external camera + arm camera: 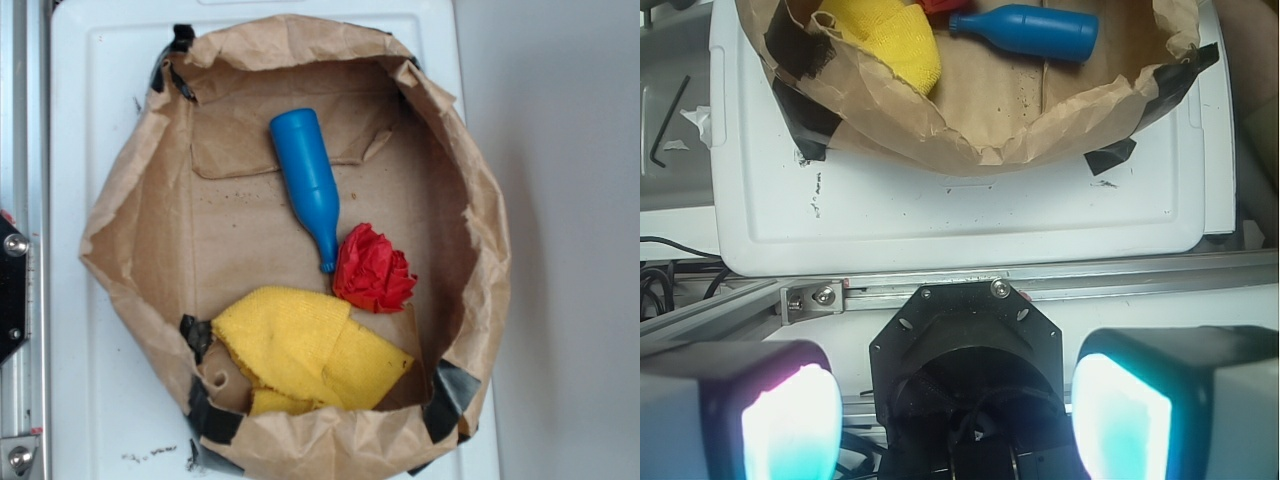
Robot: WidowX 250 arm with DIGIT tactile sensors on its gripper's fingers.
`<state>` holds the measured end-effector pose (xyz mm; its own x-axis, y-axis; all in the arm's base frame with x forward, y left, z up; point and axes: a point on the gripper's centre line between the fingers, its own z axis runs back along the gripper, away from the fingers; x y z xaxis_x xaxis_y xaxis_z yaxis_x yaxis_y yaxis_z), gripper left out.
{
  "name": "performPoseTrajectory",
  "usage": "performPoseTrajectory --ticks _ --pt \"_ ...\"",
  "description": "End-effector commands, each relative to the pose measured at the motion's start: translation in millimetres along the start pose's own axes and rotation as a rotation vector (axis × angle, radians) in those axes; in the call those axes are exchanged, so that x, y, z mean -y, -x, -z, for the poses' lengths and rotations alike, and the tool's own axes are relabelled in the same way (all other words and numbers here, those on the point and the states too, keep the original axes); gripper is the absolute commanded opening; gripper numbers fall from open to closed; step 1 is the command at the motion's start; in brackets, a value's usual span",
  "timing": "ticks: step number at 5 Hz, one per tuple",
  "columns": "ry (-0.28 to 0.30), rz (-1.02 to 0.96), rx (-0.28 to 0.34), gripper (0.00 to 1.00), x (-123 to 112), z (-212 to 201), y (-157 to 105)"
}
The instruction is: Grab the blue bottle.
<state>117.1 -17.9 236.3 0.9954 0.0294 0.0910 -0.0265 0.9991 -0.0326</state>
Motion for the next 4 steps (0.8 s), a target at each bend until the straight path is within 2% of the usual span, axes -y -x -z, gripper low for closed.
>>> performPoseTrajectory --ticks 1,2,3,4 --pt "0.000 0.000 0.000 1.00 0.0 0.0 0.0" --pt "0.088 -0.014 0.003 1.00 18.6 0.7 -33.5" --pt "0.133 -0.051 0.023 1.00 31.2 2.3 -61.4" --pt "0.191 -0.175 0.071 1.00 29.6 4.1 -90.5"
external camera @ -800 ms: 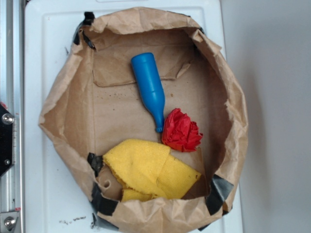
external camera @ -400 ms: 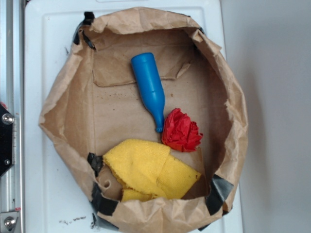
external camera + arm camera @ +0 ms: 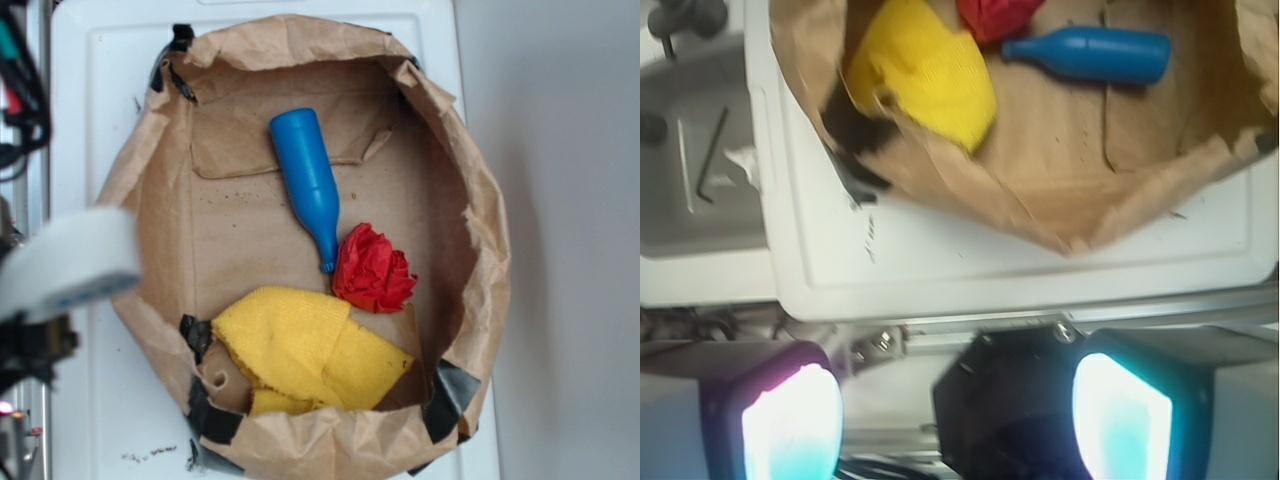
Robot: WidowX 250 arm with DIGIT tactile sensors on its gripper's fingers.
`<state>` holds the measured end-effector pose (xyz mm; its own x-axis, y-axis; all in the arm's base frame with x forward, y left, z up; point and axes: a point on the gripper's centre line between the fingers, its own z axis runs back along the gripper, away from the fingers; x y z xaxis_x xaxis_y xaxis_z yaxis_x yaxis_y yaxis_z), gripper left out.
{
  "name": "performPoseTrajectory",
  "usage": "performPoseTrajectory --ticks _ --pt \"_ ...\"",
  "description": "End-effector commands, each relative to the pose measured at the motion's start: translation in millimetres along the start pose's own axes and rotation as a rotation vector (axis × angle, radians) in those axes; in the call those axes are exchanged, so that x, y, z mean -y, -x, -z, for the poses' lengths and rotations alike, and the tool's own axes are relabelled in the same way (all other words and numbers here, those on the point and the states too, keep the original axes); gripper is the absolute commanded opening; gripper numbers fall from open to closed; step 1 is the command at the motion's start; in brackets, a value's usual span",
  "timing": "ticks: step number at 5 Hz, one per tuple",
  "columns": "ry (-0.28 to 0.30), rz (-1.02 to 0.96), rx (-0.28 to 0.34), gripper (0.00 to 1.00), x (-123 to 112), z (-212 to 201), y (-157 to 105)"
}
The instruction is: Grab the blue bottle.
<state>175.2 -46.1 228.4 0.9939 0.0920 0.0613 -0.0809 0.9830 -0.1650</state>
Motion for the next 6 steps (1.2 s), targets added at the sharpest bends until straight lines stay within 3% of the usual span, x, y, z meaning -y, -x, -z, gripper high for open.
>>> performPoseTrajectory --ticks 1,2,3,4,6 --pt "0.173 -0.312 0.320 1.00 -16.9 -8.3 -66.2" --pt "0.127 -0.561 0.345 1.00 -26.5 4.1 -90.2" --pt "-0.010 -0.783 0.406 1.00 -30.4 19.8 -103.0" --pt "-0.140 -0.912 0.311 1.00 -44.2 39.6 -113.7" --pt "-0.140 -0.912 0.311 1.00 -44.2 39.6 -113.7"
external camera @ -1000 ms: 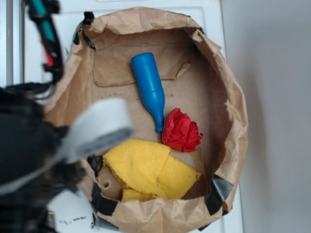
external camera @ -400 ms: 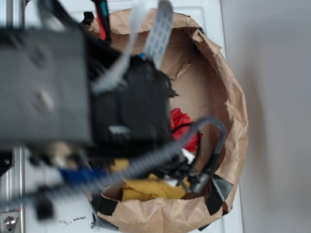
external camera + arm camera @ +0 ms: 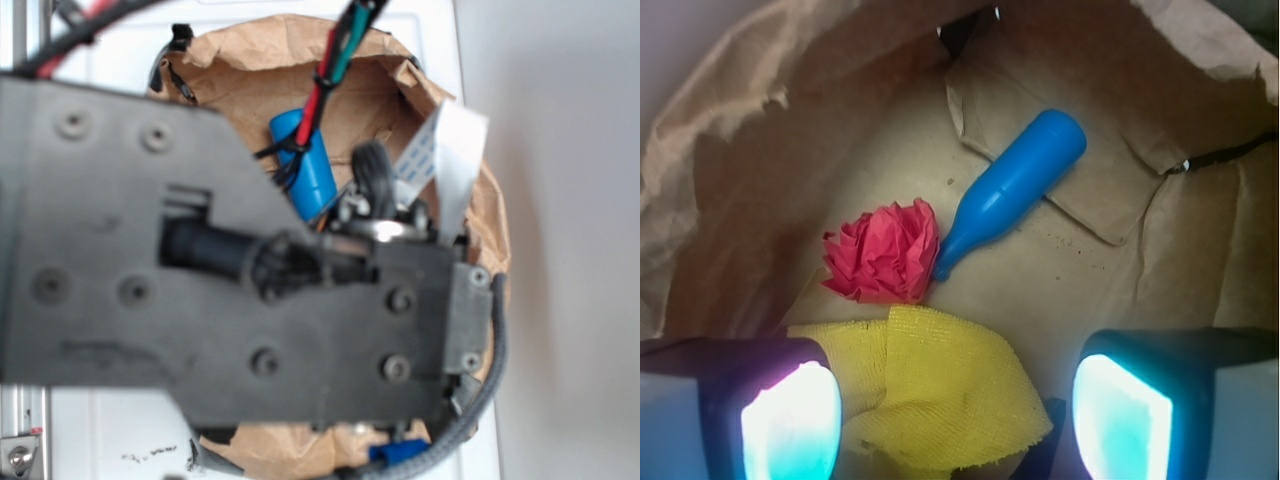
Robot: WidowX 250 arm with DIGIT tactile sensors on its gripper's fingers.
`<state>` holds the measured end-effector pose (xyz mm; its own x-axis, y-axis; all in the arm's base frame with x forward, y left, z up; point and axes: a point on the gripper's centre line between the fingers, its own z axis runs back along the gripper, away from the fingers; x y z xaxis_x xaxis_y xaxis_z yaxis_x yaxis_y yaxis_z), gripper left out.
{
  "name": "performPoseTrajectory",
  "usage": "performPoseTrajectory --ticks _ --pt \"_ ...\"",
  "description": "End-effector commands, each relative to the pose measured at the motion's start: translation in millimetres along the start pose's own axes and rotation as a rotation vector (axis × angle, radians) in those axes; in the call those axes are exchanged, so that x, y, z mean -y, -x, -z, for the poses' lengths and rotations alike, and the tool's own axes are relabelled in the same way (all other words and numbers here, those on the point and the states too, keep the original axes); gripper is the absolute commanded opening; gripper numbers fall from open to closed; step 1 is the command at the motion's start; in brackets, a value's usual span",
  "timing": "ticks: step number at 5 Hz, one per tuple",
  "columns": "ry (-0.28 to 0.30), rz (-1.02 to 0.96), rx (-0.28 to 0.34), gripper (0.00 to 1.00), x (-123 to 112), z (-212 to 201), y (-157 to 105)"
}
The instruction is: Grab the blue bottle.
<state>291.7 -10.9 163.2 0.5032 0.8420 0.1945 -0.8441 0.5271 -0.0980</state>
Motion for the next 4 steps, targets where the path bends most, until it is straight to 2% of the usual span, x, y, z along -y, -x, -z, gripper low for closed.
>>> performPoseTrajectory --ticks 1,2,3,4 --pt "0.062 -0.015 0.037 1.00 -7.5 -24.6 -13.4" --pt "0.116 -0.083 0.021 1.00 -13.6 -17.6 -23.3" --pt "0.135 -0.120 -0.001 1.00 -33.2 -1.7 -35.9" --pt "0.133 -0.108 0.022 1.00 -53.4 12.6 -38.3"
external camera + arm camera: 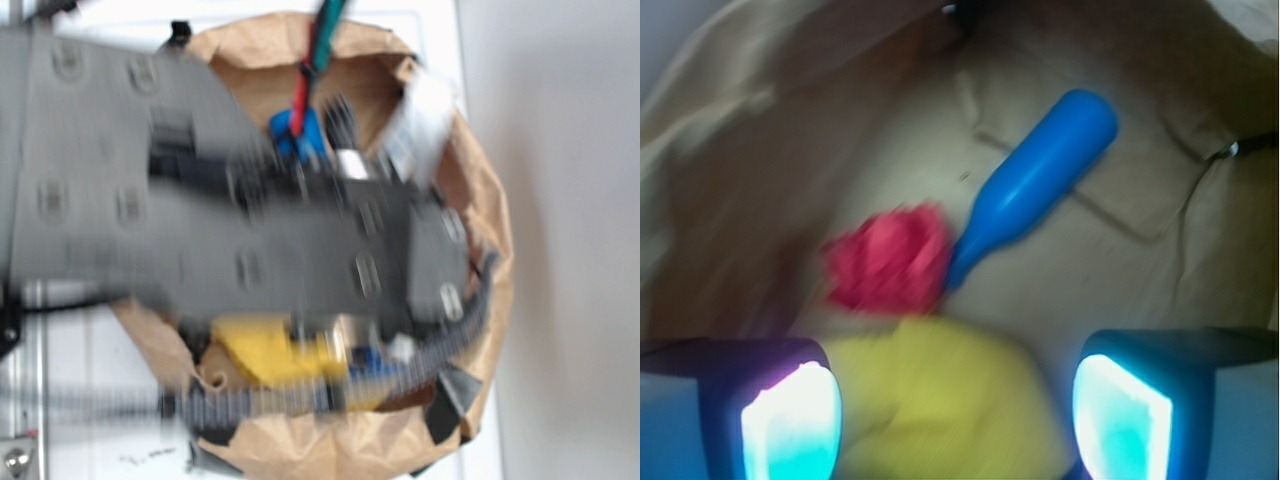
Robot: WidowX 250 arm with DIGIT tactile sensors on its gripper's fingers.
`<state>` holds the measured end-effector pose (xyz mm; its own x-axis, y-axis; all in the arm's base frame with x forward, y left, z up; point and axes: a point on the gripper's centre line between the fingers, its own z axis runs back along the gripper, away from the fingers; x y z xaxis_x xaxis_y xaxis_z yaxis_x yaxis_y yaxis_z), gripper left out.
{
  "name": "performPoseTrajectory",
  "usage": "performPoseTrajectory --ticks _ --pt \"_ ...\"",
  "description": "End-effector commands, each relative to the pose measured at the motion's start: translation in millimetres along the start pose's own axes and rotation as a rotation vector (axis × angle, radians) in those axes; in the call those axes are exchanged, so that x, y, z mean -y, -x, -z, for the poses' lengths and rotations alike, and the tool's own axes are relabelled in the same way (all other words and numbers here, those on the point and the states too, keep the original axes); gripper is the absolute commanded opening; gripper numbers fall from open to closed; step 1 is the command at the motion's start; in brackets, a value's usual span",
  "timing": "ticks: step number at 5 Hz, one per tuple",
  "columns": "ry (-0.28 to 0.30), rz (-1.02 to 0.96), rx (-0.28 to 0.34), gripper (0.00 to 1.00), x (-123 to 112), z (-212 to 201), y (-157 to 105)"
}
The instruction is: Grab the blue bottle.
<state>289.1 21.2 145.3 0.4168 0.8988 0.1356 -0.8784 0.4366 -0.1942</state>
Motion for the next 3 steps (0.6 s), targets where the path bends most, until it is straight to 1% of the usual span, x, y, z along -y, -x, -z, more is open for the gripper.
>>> performPoseTrajectory --ticks 1,2,3 --pt "0.069 -0.059 0.093 1.00 -38.4 3.8 -24.1" --pt "0.065 -0.101 0.114 1.00 -27.0 20.9 -23.5" --pt "0.042 -0.170 0.150 1.00 -9.2 32.6 -26.3"
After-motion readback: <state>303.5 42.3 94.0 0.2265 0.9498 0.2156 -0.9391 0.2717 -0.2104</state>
